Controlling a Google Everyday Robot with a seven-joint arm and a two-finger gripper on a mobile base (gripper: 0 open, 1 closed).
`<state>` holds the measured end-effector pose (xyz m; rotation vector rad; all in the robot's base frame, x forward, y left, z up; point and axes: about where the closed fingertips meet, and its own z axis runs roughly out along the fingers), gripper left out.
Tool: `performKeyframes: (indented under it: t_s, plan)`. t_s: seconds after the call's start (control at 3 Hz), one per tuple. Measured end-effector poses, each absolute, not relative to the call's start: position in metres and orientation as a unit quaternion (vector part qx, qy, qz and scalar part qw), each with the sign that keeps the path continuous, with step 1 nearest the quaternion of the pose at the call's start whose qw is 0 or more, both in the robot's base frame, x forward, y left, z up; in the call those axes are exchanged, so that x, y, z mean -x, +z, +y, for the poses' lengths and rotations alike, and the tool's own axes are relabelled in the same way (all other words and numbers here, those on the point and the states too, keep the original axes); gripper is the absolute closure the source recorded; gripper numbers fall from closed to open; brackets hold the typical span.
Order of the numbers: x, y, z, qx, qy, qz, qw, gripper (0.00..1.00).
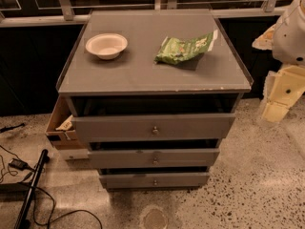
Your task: Open bottom drawer
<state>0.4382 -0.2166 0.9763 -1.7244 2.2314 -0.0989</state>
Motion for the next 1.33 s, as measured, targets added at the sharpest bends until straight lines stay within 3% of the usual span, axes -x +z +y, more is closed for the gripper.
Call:
performKeyframes:
  t_s: [0.33,1.0,1.33]
  plan:
    - [-0.438,0.976,-0.217,0.603,-0.035,0.781,0.159,0.00]
    - [-0.409,0.928,-0.186,0.603,0.014,0.772,0.202,0.42]
    - [-0.394,0.857,-0.155,0.584,0.087,0.774,0.231,0.65]
